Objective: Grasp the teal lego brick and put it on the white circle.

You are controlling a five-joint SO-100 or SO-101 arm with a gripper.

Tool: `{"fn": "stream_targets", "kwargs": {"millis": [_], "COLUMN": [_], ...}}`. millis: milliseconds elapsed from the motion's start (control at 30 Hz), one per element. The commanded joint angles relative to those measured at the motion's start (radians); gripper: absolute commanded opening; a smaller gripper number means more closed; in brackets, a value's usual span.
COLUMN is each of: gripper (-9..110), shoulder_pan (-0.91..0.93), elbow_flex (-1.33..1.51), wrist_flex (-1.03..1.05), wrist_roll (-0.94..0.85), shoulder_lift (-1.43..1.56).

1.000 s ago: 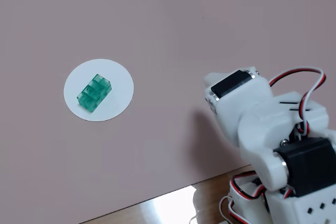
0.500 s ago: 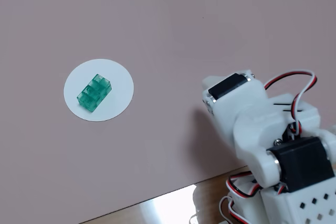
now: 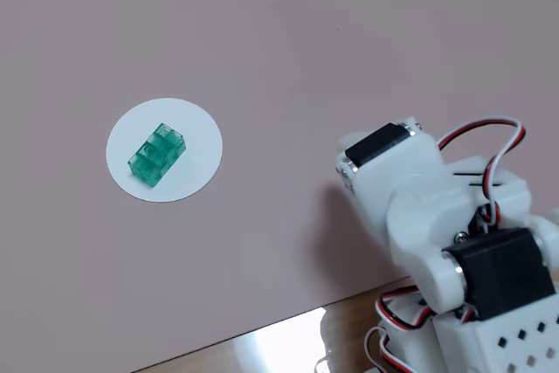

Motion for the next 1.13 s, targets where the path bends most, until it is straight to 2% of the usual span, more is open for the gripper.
{"fn": "stream_targets", "kwargs": {"millis": [0,133,233,1100], "gripper": [0,3,0,0], "shoulder_pan": [-0.005,-0.005,-0.005,-0.005], "elbow_flex": [-0.005,-0.005,-0.005,-0.005], "wrist_flex": [-0.011,-0.011,-0.011,-0.011], "wrist_roll": [0.006,0.006,0.006,0.006], "shoulder_lift": [0.006,0.006,0.006,0.006]}}
